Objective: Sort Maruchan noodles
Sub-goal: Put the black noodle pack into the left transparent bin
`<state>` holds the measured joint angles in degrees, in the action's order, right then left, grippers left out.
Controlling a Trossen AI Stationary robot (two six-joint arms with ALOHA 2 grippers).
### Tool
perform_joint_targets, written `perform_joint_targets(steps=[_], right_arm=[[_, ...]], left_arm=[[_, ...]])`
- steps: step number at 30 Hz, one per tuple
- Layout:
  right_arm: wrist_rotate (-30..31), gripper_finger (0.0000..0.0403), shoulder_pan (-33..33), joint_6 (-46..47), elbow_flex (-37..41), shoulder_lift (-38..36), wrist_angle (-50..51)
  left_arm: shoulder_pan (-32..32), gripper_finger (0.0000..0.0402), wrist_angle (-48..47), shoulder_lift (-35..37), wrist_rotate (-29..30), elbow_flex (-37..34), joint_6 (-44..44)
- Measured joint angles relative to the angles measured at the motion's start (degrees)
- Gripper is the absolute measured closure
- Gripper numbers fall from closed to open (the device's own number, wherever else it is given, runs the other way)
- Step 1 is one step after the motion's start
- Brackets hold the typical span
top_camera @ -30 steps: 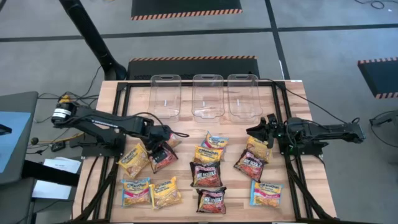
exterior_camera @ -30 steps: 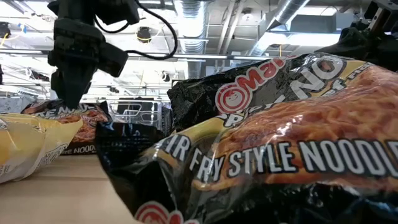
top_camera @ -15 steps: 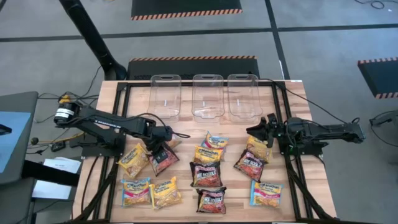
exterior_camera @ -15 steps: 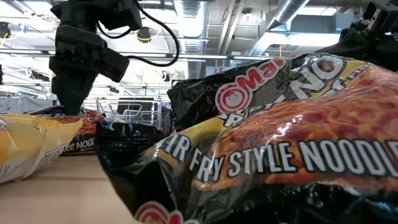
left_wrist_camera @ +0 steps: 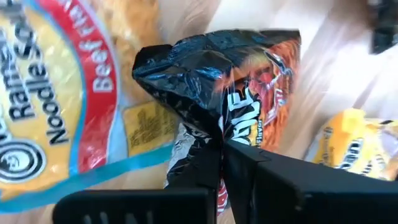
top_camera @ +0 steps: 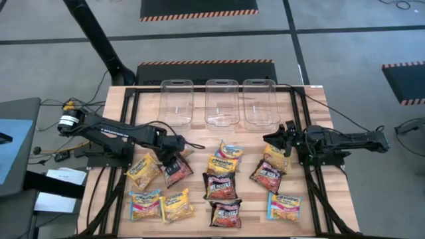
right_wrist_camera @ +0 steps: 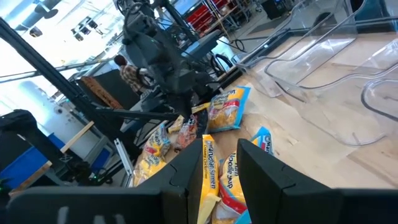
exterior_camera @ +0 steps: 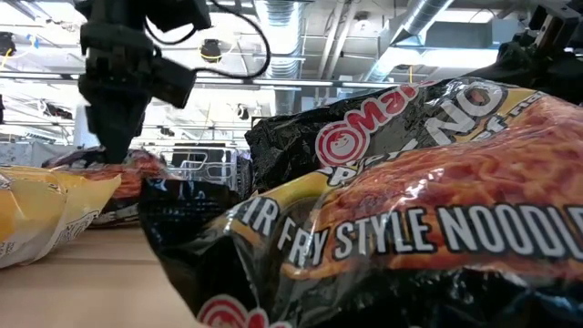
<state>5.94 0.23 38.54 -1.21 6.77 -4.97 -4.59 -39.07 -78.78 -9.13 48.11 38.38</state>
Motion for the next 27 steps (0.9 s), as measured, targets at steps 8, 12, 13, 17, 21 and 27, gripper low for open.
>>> perform_joint_targets(steps=[8,12,13,17,21,27], right_arm=[[0.08,0.028,0.0,0.0,0.0,0.0,0.0],[0.11,0.028,0.0,0.0,0.0,0.02,0.0],[0.12,0.028,0.0,0.0,0.0,0.01,0.0],[0.18,0.028,0.0,0.0,0.0,0.01,0.0],[0.19,0.028,0.0,0.0,0.0,0.0,0.0],[0.19,0.028,0.0,0.0,0.0,0.02,0.0]], left_arm=[[-1.43,0.0401,-1.29,0.02,6.55,5.74,-2.94],[-1.47,0.0401,-4.02,0.02,9.39,9.2,-5.21],[-1.47,0.0401,-5.23,0.02,10.5,10.24,-5.92],[-1.45,0.0401,-9.65,0.02,15.17,14.52,-8.97],[-1.1,0.0401,-14.01,0.04,20.15,19.11,-12.65],[1.45,0.0401,-21.99,0.04,29.05,26.34,-17.74]])
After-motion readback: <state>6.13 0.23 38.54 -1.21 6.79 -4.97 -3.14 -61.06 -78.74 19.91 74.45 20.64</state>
